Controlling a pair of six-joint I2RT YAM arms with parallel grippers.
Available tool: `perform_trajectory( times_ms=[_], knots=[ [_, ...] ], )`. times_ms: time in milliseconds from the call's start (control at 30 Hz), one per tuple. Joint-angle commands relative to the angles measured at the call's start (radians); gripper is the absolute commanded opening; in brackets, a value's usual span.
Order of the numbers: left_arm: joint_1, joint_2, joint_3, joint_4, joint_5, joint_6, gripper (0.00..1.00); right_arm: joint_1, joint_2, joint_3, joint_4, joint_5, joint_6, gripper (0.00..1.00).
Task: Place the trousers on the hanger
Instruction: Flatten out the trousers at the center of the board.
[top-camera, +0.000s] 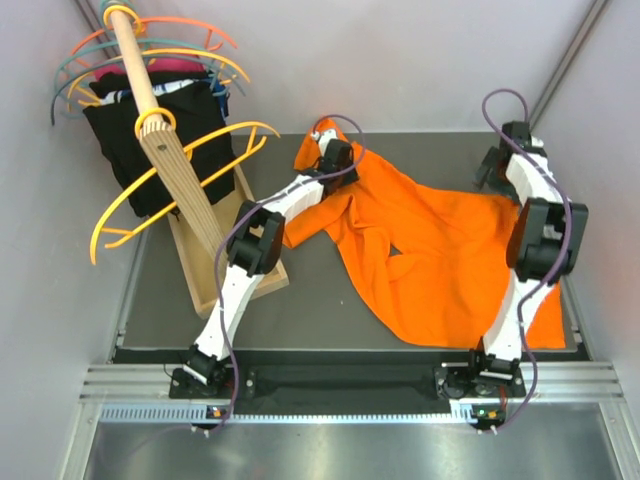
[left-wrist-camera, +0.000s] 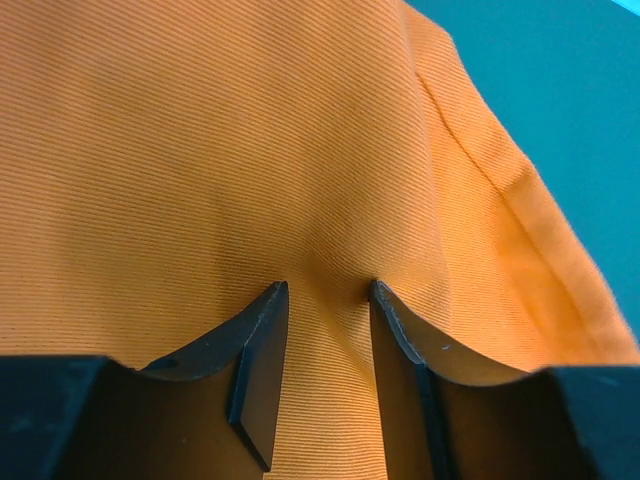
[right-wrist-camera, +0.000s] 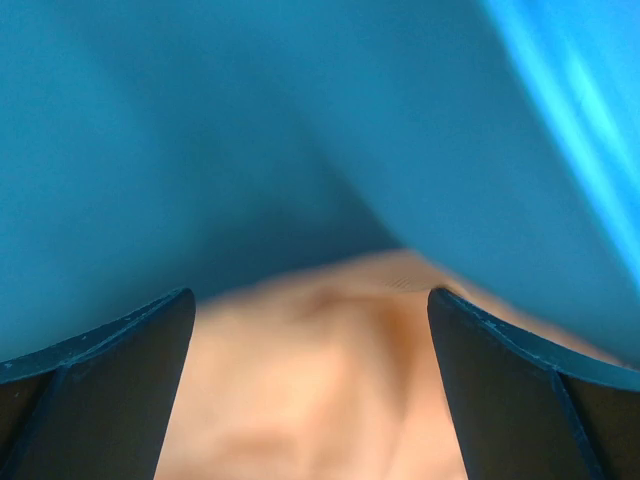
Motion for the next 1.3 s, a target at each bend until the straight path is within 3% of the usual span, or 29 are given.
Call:
perform_trajectory(
  times_ms=[0,33,167,400,533,767,1033,1267],
  knots=[
    [0.019,-0.024,0.016,-0.004,0.011,-0.016,0.43,-0.025,0.148,0.23,0.004,0.156,-0.101,1.0],
    [0.019,-0.03,0.013,-0.007,0.01,0.005,0.43,-0.024,0.203,0.348,-0.017,0.164,-0.125,1.0],
    [0.019,-0.065,0.004,-0.032,0.005,0.06,0.43,-0.01,0.184,0.456,-0.075,0.204,-0.158,1.0],
    [0.019,-0.24,-0.114,0.014,-0.107,0.148,0.43,0.134,-0.083,0.211,0.022,0.052,-0.166,1.0],
    [0.023,-0.284,-0.124,0.046,-0.139,0.172,0.46,0.209,-0.039,0.19,0.012,-0.141,-0.103,1.0],
    [0.027,-0.286,-0.101,0.065,-0.078,0.12,0.48,0.277,0.026,0.142,0.013,-0.239,-0.069,1.0],
    [0.027,-0.263,-0.079,0.031,-0.067,0.084,0.48,0.262,0.047,-0.023,0.012,-0.179,-0.035,1.0],
    [0.027,-0.274,-0.081,0.005,-0.049,0.068,0.48,0.11,0.012,-0.201,-0.011,-0.134,0.063,1.0]
  ],
)
